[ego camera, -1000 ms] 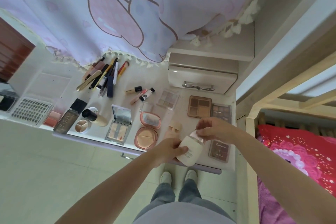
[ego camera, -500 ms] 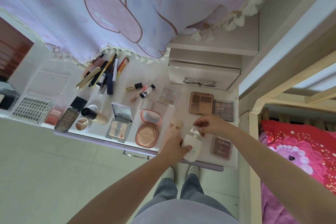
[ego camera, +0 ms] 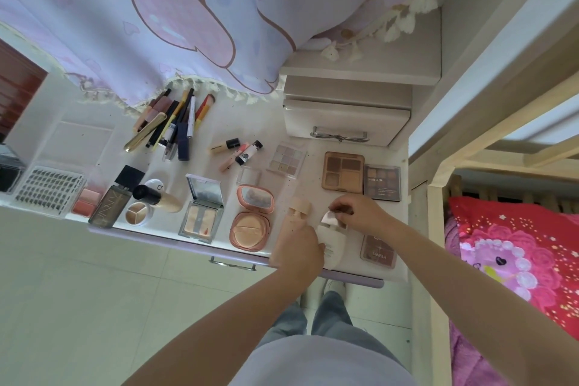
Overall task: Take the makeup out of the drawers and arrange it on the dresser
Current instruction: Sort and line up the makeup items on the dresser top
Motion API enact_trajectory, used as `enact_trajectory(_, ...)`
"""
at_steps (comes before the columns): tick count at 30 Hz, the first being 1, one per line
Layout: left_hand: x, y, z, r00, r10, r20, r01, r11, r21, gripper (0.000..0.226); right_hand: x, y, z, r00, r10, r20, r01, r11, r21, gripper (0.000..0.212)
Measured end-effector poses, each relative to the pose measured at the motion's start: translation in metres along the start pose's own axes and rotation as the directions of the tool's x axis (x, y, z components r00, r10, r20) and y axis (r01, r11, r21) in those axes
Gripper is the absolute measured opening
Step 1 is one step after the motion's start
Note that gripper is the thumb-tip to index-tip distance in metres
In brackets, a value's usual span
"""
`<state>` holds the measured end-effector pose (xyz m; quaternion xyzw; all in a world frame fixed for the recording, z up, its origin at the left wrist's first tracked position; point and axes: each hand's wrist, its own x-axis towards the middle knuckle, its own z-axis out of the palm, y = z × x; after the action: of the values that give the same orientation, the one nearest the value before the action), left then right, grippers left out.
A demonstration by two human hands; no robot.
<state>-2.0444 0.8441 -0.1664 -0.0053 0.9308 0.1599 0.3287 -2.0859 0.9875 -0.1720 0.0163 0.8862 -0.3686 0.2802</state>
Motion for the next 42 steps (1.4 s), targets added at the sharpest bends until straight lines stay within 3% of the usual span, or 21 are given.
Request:
enact_trajectory(7, -0.007, 0.001, -0.007, 0.995, 0.097, -0.024, -0.093, 0.986, 0.138, 0.03, -0.02, 0.01, -0.004, 0.983, -0.065, -0.169, 0.037, 0.986, -0.16, 0.031)
enact_trajectory(10, -0.012, 0.001, -0.014, 0.978, 0.203, -0.056, -0.185, 0.954, 0.235, 0.028, -0.05, 0.033, 0.001, 0.978, -0.069, -0.195, -0.01, 0.927, -0.376, 0.048)
enact_trajectory(13, -0.013, 0.001, -0.021, 0.951, 0.303, -0.059, -0.274, 0.917, 0.291, 0.03, -0.079, 0.053, 0.017, 0.994, 0.015, -0.112, -0.072, 0.849, -0.523, 0.071)
enact_trajectory(14, -0.012, 0.002, -0.023, 0.945, 0.324, -0.049, -0.296, 0.908, 0.296, 0.031, -0.085, 0.055, 0.021, 0.998, 0.016, -0.068, -0.049, 0.856, -0.514, 0.075)
enact_trajectory(16, -0.01, 0.006, -0.027, 0.933, 0.36, -0.018, -0.338, 0.891, 0.302, 0.034, -0.086, 0.067, 0.025, 0.993, -0.036, -0.112, -0.023, 0.873, -0.488, 0.078)
enact_trajectory(19, -0.006, 0.012, -0.032, 0.902, 0.428, 0.065, -0.426, 0.852, 0.303, 0.041, -0.088, 0.056, 0.019, 0.986, -0.045, -0.158, -0.014, 0.934, -0.358, 0.065)
enact_trajectory(22, -0.003, 0.018, -0.043, 0.859, 0.481, 0.176, -0.504, 0.854, 0.128, 0.056, -0.1, 0.035, 0.004, 0.971, 0.075, -0.226, -0.1, 0.99, -0.099, 0.057)
enact_trajectory(25, -0.007, 0.031, -0.068, 0.816, 0.536, 0.217, -0.503, 0.843, -0.191, 0.075, -0.111, 0.014, -0.021, 0.961, 0.037, -0.275, -0.014, 0.996, 0.085, 0.051)
enact_trajectory(29, -0.016, 0.049, -0.101, 0.72, 0.662, 0.207, -0.536, 0.72, -0.44, 0.058, -0.127, -0.022, -0.058, 0.956, -0.073, -0.284, 0.097, 0.993, 0.074, 0.043)
enact_trajectory(34, -0.025, 0.059, -0.13, 0.671, 0.738, 0.077, -0.471, 0.504, -0.724, 0.05, -0.137, -0.056, -0.09, 0.883, -0.216, -0.416, 0.278, 0.956, 0.093, 0.043)
enact_trajectory(38, -0.033, 0.069, -0.147, 0.663, 0.747, -0.05, -0.429, 0.324, -0.843, 0.057, -0.14, -0.078, -0.105, 0.771, -0.262, -0.581, 0.371, 0.926, 0.075, 0.044)
enact_trajectory(42, -0.037, 0.072, -0.157, 0.633, 0.768, -0.097, -0.433, 0.248, -0.867, 0.054, -0.14, -0.088, -0.113, 0.735, -0.301, -0.607, 0.392, 0.92, 0.019, 0.063)
